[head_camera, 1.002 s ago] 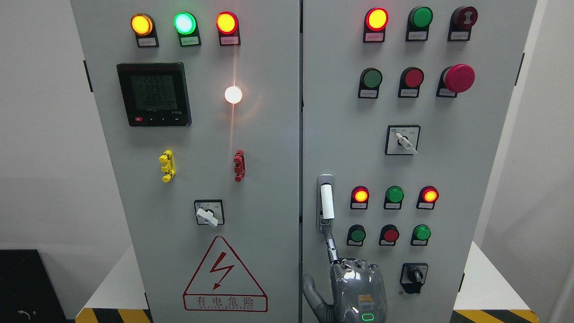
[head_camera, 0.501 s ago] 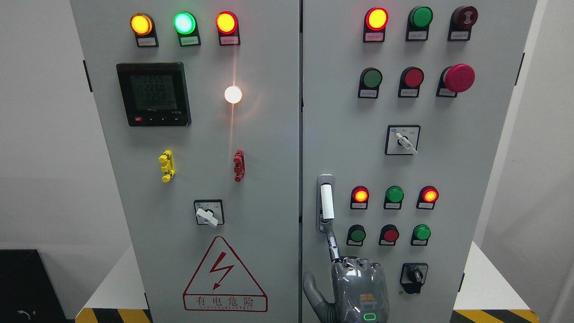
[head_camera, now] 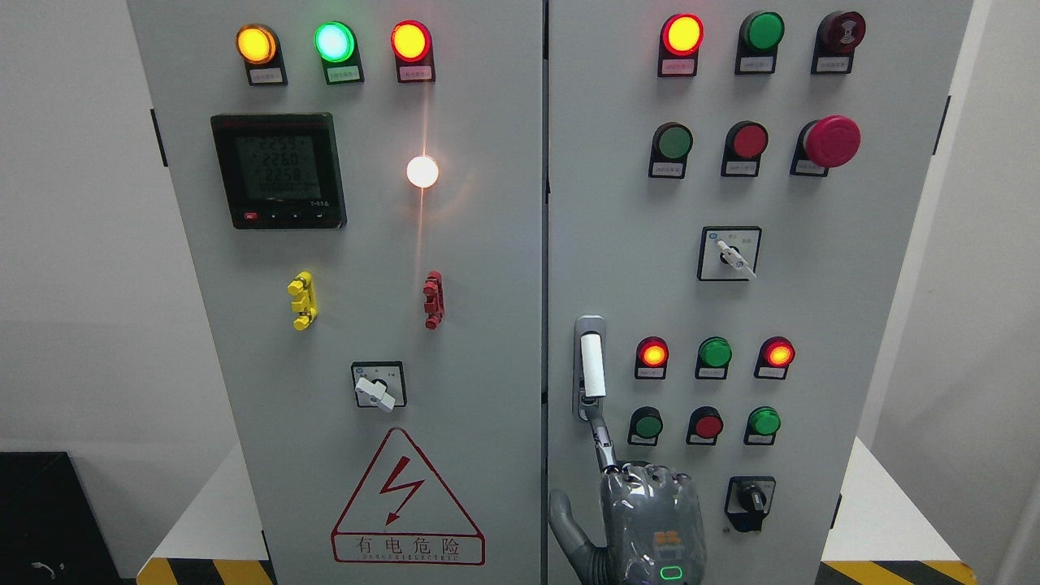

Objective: Release door handle

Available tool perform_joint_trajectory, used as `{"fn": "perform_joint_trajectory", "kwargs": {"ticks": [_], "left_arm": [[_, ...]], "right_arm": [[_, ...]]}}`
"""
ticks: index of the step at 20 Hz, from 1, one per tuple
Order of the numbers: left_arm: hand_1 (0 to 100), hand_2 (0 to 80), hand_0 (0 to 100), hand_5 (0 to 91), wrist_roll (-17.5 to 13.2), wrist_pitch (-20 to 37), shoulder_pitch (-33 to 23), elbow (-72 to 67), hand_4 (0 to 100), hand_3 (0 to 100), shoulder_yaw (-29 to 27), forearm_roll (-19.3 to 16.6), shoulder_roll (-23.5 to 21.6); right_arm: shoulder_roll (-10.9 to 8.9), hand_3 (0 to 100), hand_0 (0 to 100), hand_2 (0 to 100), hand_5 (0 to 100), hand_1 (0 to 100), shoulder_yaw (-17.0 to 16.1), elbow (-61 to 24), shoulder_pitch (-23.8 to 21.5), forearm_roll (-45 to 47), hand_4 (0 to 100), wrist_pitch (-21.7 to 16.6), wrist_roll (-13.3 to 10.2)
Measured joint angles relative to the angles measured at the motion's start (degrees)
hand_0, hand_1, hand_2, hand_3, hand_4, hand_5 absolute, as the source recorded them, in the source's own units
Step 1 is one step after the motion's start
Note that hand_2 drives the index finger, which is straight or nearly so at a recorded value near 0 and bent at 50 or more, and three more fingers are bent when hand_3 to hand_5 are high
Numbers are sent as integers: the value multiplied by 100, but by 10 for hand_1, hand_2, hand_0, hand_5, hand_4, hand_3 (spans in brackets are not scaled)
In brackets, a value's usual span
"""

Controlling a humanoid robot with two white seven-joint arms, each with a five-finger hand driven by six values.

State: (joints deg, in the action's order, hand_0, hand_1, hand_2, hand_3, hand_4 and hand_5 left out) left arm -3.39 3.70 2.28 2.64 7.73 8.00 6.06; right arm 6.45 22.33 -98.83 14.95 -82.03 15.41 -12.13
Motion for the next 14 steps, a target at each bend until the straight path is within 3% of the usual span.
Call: {"fn": "perform_joint_trajectory", "kwargs": {"ticks": [3, 5, 12, 14], "left_arm": [[556, 0, 120, 0, 0, -5, 0, 0, 0, 0, 0, 0, 0], [556, 0, 120, 0, 0, -6, 0, 0, 0, 0, 0, 0, 0], [556, 0, 120, 0, 0, -7, 0, 0, 0, 0, 0, 0, 0], [556, 0, 120, 0, 0, -8, 0, 0, 0, 0, 0, 0, 0]], "right_arm": [[-2, 929, 566, 592, 990, 340, 0, -51, -4, 8, 939, -6, 18], [-4, 922, 539, 667, 981, 314, -2, -87, -5, 13, 937, -13, 46], [-9, 940, 234, 810, 948, 217, -13, -214, -6, 30, 915, -25, 67], [-9, 957, 198, 840, 941, 230, -17, -251, -6, 32, 909, -44, 67]]}}
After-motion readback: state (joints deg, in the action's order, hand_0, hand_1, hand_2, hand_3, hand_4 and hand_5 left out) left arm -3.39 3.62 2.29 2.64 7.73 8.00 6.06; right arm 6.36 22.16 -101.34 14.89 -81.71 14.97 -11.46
